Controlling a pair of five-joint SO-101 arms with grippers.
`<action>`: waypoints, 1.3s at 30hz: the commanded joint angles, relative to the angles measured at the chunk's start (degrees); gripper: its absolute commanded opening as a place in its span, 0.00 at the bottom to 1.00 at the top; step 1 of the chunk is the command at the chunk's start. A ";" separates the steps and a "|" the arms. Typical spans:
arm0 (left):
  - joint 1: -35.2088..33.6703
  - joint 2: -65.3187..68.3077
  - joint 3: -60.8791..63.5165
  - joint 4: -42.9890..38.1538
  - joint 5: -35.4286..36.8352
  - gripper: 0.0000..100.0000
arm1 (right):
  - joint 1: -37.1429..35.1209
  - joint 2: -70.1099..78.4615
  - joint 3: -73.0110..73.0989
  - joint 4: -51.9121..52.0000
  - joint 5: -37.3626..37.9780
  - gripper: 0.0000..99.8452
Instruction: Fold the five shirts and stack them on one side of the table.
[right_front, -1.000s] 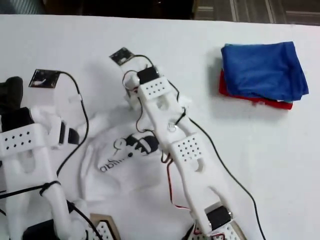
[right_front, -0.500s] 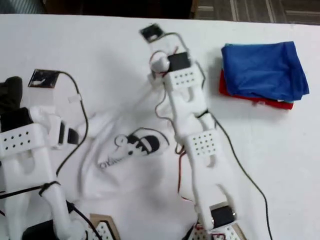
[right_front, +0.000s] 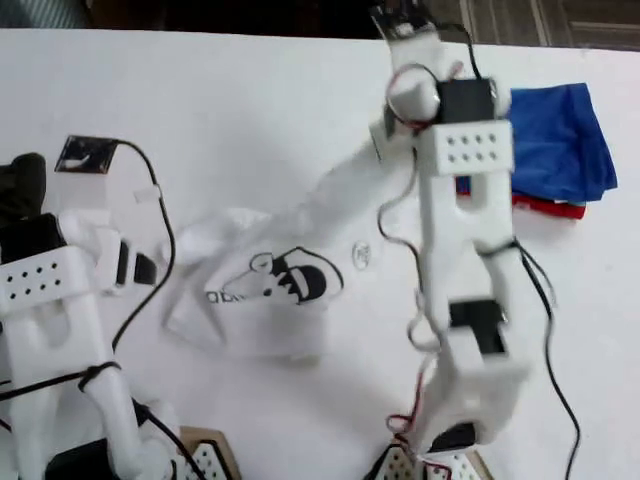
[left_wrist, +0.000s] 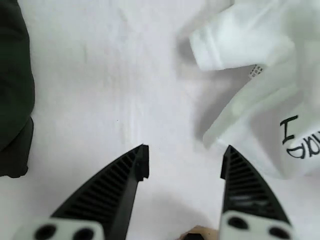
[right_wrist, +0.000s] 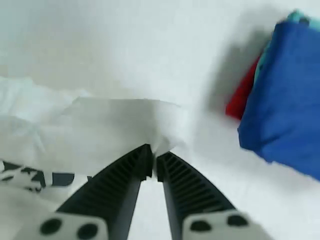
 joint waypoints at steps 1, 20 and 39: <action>0.09 -0.88 -6.81 -0.79 0.79 0.25 | 2.86 -18.51 21.19 -0.48 2.99 0.02; 29.71 18.20 -9.19 -0.35 2.81 0.26 | 45.49 -64.92 75.16 -14.46 31.47 0.02; 44.40 31.03 -1.19 0.62 -7.30 0.25 | 47.69 -65.45 78.95 -15.87 32.62 0.02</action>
